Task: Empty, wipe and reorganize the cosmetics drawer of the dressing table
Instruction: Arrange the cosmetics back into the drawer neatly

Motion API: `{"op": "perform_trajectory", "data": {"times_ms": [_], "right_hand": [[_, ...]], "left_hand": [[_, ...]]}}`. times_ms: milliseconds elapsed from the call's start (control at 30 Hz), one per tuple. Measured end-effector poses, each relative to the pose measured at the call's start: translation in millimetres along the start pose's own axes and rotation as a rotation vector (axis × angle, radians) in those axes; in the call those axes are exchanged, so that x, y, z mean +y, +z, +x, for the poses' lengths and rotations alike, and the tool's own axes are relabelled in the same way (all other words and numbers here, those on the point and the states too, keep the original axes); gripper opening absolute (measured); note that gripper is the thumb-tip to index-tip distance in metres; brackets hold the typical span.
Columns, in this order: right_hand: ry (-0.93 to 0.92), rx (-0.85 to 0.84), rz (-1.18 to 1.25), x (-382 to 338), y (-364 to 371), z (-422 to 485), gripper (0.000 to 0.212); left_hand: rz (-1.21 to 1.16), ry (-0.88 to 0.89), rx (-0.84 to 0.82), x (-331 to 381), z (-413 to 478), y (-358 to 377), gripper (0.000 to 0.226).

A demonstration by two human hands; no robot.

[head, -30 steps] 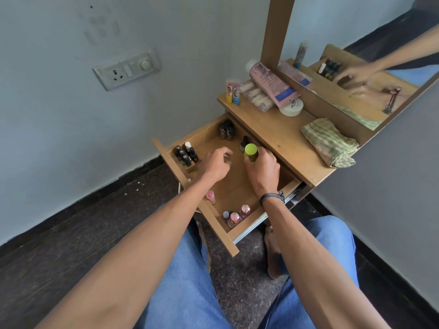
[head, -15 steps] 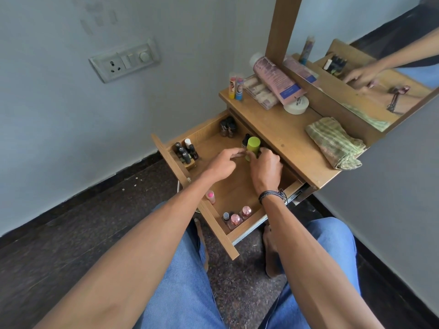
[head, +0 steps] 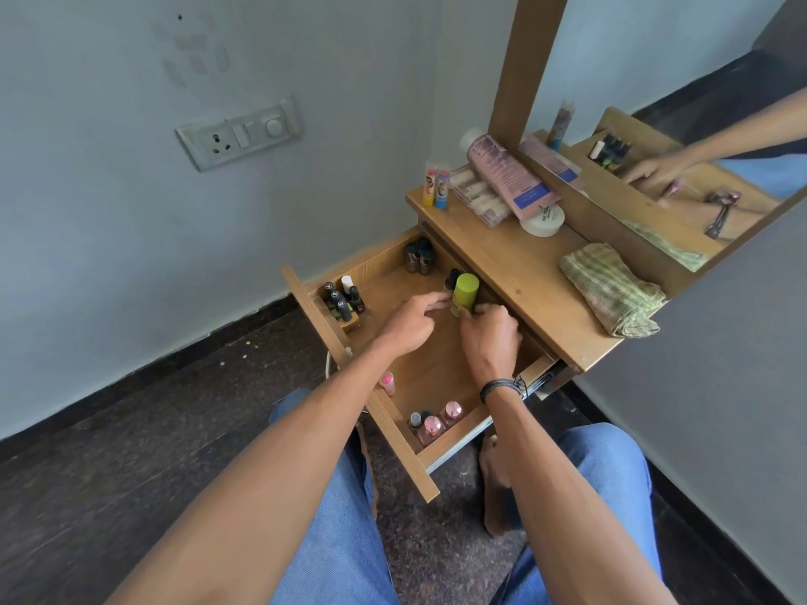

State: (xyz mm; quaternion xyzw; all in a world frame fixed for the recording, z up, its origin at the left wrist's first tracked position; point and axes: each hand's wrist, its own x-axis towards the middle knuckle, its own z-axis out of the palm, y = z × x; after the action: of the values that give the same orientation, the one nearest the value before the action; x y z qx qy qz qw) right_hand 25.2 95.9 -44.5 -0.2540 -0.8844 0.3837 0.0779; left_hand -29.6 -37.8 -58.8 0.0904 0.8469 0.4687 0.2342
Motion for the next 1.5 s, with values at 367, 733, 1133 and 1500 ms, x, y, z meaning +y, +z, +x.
{"op": "perform_trajectory", "data": {"times_ms": [367, 733, 1133, 1500], "right_hand": [[-0.250, -0.036, 0.113, -20.7, -46.3, -10.0, 0.011], [-0.315, 0.028, 0.309, -82.4, -31.2, 58.7, 0.023], [-0.274, -0.006, 0.459, -100.4, 3.0, 126.8, 0.033], [-0.320, -0.077, 0.381, -98.0, 10.6, 132.5, 0.022]], "left_hand": [[-0.054, 0.125, 0.321, 23.0, -27.1, -26.2, 0.038], [-0.337, 0.109, 0.516, 66.8, -5.4, -73.0, 0.046], [-0.337, 0.168, 0.512, 92.2, 69.8, -93.9, 0.044], [-0.241, 0.204, 0.530, 89.2, 88.3, -87.0, 0.018]]}}
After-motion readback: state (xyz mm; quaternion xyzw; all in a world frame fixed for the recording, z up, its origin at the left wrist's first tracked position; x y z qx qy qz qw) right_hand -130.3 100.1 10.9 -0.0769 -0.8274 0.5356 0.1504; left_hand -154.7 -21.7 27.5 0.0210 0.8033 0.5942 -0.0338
